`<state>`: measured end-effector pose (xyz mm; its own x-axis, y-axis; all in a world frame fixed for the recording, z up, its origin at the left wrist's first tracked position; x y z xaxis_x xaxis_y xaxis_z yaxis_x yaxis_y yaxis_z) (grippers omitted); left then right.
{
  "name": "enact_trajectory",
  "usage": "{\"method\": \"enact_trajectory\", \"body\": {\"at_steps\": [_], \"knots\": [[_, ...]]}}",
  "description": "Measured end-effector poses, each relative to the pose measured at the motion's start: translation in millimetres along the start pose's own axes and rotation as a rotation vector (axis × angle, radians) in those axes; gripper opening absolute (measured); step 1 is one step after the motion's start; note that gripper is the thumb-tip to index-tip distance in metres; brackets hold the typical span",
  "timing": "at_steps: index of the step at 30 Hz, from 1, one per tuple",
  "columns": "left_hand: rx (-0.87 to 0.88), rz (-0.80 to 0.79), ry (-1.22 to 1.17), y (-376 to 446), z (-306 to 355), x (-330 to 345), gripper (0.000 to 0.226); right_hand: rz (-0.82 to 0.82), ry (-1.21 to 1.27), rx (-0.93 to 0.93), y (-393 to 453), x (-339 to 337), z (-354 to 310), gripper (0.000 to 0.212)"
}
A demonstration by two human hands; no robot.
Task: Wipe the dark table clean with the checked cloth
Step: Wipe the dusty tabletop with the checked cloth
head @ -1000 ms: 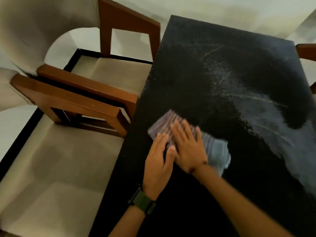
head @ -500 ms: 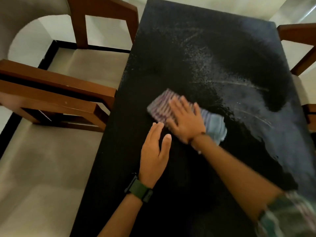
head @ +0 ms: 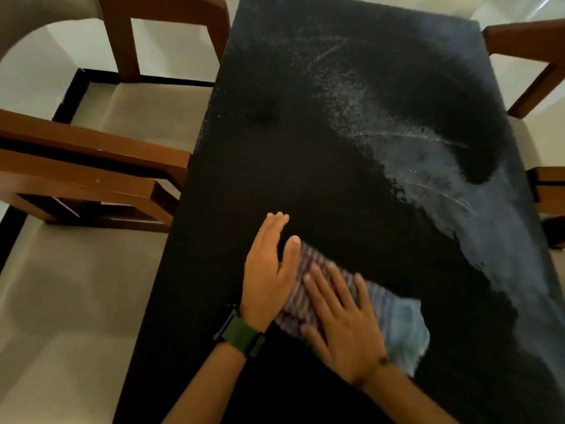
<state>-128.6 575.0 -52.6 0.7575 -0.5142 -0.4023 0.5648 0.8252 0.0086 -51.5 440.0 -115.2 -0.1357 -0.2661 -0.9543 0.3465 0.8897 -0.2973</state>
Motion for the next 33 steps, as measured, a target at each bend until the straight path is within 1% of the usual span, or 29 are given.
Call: {"method": "enact_trajectory", "body": {"at_steps": [2,3,5,6,9,12,15,17,20,24,28,30,33], "knots": [[0.014,0.014,0.028,2.3,-3.8,1.1,0.038,-0.015,-0.073,-0.045,-41.5,16.2,7.7,0.07],[0.003,0.022,0.025,2.8,-6.4,2.7,0.037,-0.013,-0.089,-0.082,-46.9,19.2,11.6,0.071],[-0.019,0.037,0.018,3.6,-10.0,7.5,0.036,0.013,-0.083,-0.128,-32.6,14.6,19.1,0.071],[-0.029,0.037,0.014,4.4,-11.0,10.7,0.035,0.035,-0.081,-0.115,-16.4,8.6,23.6,0.07],[-0.031,0.014,0.021,7.4,-10.8,20.4,0.034,0.11,-0.002,0.022,55.5,-19.5,47.7,0.067],[0.036,0.044,0.066,13.0,-5.8,24.5,0.034,0.164,0.032,0.197,141.7,-46.3,89.7,0.067],[0.07,0.066,0.082,14.6,3.2,27.5,0.035,0.138,0.07,0.305,204.5,-67.5,120.6,0.065],[0.093,0.064,0.088,13.0,10.6,29.6,0.035,0.122,0.094,0.347,213.4,-70.1,123.8,0.065],[0.136,0.033,0.1,2.2,20.3,33.9,0.035,0.115,0.099,0.351,171.3,-59.4,108.6,0.067],[0.148,-0.063,0.057,-13.4,26.7,42.9,0.035,0.073,0.082,0.299,42.2,-21.6,83.9,0.068],[0.134,-0.137,0.053,-25.9,30.0,53.2,0.035,0.049,0.012,0.323,-83.4,24.6,78.3,0.068],[0.136,-0.159,0.052,-31.9,30.5,60.3,0.035,0.013,-0.018,0.316,-103.7,32.1,82.3,0.069],[0.126,-0.197,0.042,-36.0,29.9,71.6,0.036,0.055,-0.012,0.31,-77.5,20.6,93.7,0.069]]}}
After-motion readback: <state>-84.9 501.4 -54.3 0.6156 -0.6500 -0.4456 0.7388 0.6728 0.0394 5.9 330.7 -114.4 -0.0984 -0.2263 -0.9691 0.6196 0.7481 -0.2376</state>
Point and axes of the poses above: each hand's wrist, its own y-axis towards the middle knuckle, its own x-axis out of the palm, z = x × y, the point moved 5 cm from there along y, towards the middle knuckle, and after that the axes turned 13 degrees about x, right-handed, at the moved point
